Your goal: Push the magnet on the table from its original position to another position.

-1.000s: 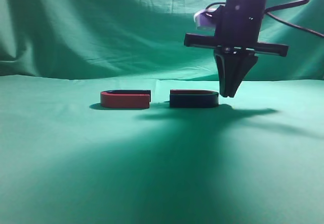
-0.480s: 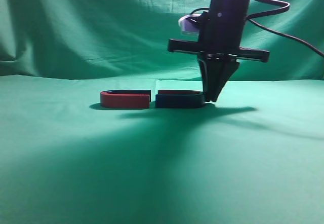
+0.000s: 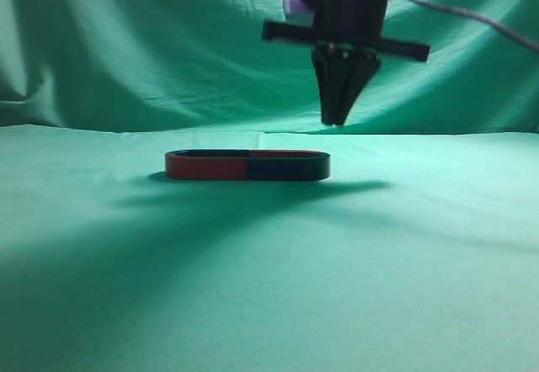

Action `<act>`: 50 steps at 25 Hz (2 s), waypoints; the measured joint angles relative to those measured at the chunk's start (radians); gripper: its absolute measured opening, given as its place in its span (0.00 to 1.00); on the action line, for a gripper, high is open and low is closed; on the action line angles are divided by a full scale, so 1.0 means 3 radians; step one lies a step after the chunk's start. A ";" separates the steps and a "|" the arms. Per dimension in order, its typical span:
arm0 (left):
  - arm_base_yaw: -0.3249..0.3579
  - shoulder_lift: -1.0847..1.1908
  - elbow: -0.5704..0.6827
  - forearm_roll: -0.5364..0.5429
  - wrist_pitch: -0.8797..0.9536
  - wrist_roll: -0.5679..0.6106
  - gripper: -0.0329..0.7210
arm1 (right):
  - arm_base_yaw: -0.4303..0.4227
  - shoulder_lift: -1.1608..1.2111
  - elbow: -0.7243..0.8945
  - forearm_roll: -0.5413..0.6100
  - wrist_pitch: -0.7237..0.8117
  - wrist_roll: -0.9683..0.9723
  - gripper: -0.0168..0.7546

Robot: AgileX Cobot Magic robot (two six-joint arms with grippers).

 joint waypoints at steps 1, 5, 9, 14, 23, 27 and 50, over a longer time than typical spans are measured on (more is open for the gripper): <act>0.0000 0.0000 0.0000 0.0000 0.0000 0.0000 0.57 | 0.0000 0.0000 -0.0116 0.0000 0.0093 0.0000 0.02; 0.0000 0.0000 0.0000 0.0000 0.0000 0.0000 0.57 | 0.0000 -0.0112 -0.0487 0.0000 0.0192 0.0000 0.02; 0.0000 0.0000 0.0000 0.0000 0.0000 0.0000 0.57 | 0.0000 -0.0529 -0.0523 0.0000 0.0253 0.0000 0.02; 0.0000 0.0000 0.0000 0.0000 0.0000 0.0000 0.57 | 0.0000 -0.1167 -0.0300 -0.0017 0.0279 -0.0069 0.64; 0.0000 0.0000 0.0000 0.0000 0.0000 0.0000 0.57 | 0.0000 -0.2319 0.0949 -0.0128 0.0179 -0.0082 0.02; 0.0000 0.0000 0.0000 0.0000 0.0000 0.0000 0.57 | 0.0000 -0.2933 0.1702 -0.0137 -0.0256 -0.0082 0.02; 0.0000 0.0000 0.0000 0.0000 0.0000 0.0000 0.57 | 0.0000 -0.5804 0.3964 -0.0139 -0.1443 -0.0082 0.02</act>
